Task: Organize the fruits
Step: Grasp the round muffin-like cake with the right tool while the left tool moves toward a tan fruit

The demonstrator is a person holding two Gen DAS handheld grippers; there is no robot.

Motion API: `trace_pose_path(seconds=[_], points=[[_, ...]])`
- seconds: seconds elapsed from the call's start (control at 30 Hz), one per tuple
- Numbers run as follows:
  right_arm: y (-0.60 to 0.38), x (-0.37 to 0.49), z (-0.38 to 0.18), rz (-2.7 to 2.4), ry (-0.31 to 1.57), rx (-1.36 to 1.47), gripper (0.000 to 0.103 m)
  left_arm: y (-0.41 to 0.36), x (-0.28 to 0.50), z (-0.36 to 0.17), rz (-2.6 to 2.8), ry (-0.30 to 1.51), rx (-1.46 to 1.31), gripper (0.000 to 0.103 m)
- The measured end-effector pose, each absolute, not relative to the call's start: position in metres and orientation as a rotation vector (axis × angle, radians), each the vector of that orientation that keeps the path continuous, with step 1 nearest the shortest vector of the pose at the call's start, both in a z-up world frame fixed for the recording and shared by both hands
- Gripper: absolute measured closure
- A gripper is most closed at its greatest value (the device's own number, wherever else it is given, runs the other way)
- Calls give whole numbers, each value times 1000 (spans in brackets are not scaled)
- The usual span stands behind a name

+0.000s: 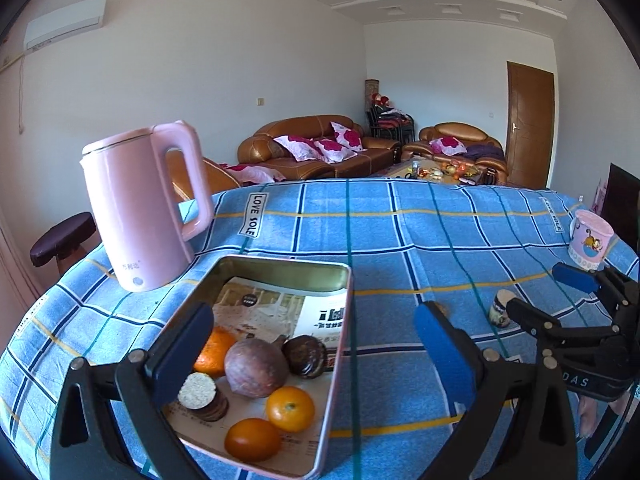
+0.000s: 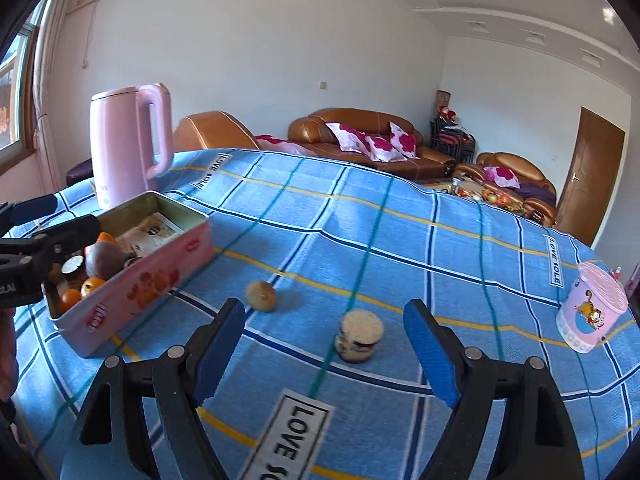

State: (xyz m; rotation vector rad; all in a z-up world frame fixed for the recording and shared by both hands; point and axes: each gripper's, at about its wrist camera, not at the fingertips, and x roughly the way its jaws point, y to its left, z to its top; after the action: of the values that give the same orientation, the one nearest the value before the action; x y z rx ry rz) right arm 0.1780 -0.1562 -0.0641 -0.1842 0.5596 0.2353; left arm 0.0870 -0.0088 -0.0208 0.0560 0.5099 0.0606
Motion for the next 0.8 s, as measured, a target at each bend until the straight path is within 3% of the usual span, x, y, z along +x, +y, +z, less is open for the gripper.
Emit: trace_pose_path(seconds=[0.43, 0.5, 0.73, 0.8], points=[[-169, 226, -88, 203, 731, -82, 21, -63, 124, -45, -2, 590, 145, 0], [-171, 231, -90, 216, 756, -57, 27, -61, 126, -48, -1, 600, 142, 0], [-169, 246, -103, 258, 848, -36, 68, -57, 130, -51, 4, 614, 131, 0], [-172, 245, -102, 267, 841, -16, 68, -58, 130, -51, 5, 611, 135, 0]])
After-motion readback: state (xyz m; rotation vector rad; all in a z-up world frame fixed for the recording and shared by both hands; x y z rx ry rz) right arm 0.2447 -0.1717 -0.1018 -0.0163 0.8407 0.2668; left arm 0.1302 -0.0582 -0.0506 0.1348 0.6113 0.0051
